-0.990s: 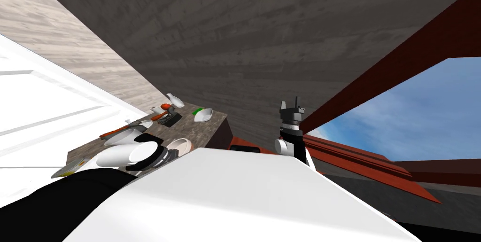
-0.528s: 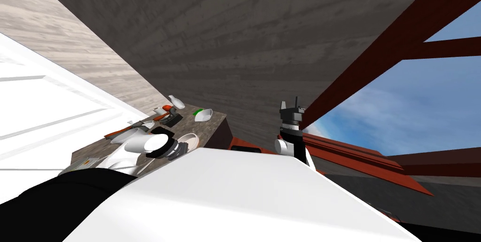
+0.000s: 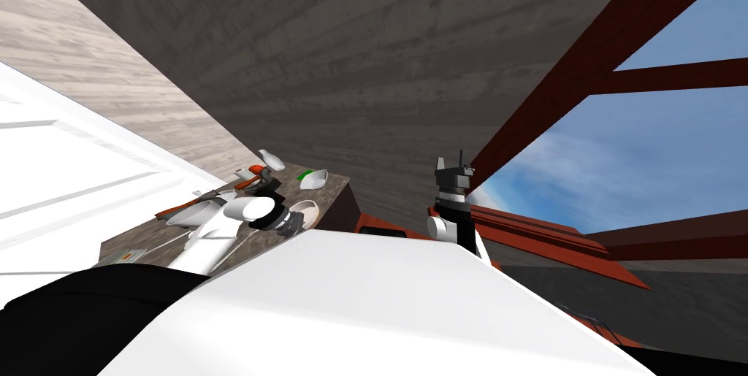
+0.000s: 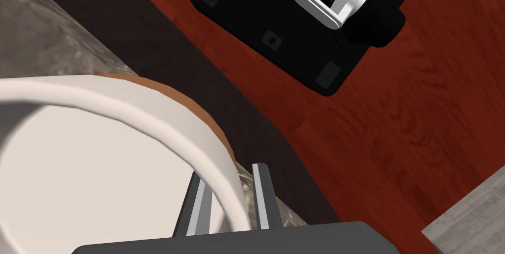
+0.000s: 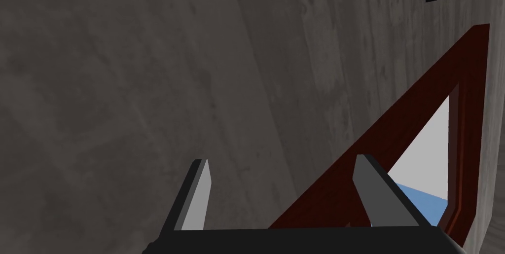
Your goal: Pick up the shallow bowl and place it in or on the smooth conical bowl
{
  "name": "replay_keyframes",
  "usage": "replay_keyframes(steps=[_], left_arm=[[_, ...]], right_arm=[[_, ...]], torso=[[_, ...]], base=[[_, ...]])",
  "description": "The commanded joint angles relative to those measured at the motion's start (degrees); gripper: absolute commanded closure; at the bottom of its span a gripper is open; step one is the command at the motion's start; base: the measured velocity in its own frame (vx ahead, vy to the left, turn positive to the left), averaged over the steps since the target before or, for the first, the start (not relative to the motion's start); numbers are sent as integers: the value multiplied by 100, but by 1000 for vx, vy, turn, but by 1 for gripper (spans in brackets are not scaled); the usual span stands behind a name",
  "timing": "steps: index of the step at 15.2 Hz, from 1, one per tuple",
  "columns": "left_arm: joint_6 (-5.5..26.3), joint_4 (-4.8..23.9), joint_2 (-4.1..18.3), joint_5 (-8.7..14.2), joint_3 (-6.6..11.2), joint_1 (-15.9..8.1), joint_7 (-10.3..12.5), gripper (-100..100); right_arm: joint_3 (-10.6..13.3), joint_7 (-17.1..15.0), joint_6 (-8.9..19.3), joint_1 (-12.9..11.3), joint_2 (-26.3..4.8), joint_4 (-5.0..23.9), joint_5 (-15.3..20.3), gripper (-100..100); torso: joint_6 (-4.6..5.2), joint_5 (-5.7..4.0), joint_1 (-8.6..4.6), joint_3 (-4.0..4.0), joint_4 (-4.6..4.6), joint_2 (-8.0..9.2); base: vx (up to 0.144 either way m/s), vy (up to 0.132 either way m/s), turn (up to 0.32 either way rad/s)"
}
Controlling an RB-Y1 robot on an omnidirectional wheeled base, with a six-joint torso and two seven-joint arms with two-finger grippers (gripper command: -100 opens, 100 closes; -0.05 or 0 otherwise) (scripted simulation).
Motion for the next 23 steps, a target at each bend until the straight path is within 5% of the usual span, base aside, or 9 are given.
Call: replay_keyframes(steps=[1, 2, 4, 5, 7, 13, 15, 16, 23], left_arm=[[-14, 97, 59, 63, -96, -220, 10, 100], [-27, 259, 199, 197, -323, -382, 95, 100], [-27, 259, 199, 197, -323, -541, 95, 100], [-39, 423, 341, 330, -552, -736, 183, 100], [-39, 423, 341, 330, -552, -868, 183, 100], [-60, 931, 777, 697, -1222, -1675, 476, 100], [-60, 931, 777, 697, -1244, -1874, 476, 100], [-63, 1105, 923, 807, -1473, -2032, 582, 100], [-66, 1454, 1214, 1004, -1924, -2870, 805, 100]], right_arm=[[0, 0, 0, 0, 0, 0, 0, 0], [0, 0, 0, 0, 0, 0, 0, 0], [0, 0, 0, 0, 0, 0, 0, 0], [0, 0, 0, 0, 0, 0, 0, 0], [0, 0, 0, 0, 0, 0, 0, 0], [0, 0, 0, 0, 0, 0, 0, 0], [0, 0, 0, 0, 0, 0, 0, 0], [0, 0, 0, 0, 0, 0, 0, 0], [-1, 0, 0, 1, -1, 0, 0, 0]], torso=[[0, 0, 0, 0, 0, 0], [-2, 0, 3, 1, 1, 1], [2, 1, 6, 0, 0, 1], [1, 1, 8, 1, 1, 0], [3, 2, 8, 0, -1, 0], [6, 0, 9, -3, -2, -4], [4, -3, 9, -1, 0, -3], [3, -4, 8, 0, 2, -2], [-2, -17, 3, 11, 14, 8]], base=[[-10, -21, -17], [-8, -23, -29], [-10, -19, -26], [-7, -16, -42], [-6, -14, -29], [-5, -11, -27], [-1, -4, -13], [1, -2, -10], [3, 4, -4]])
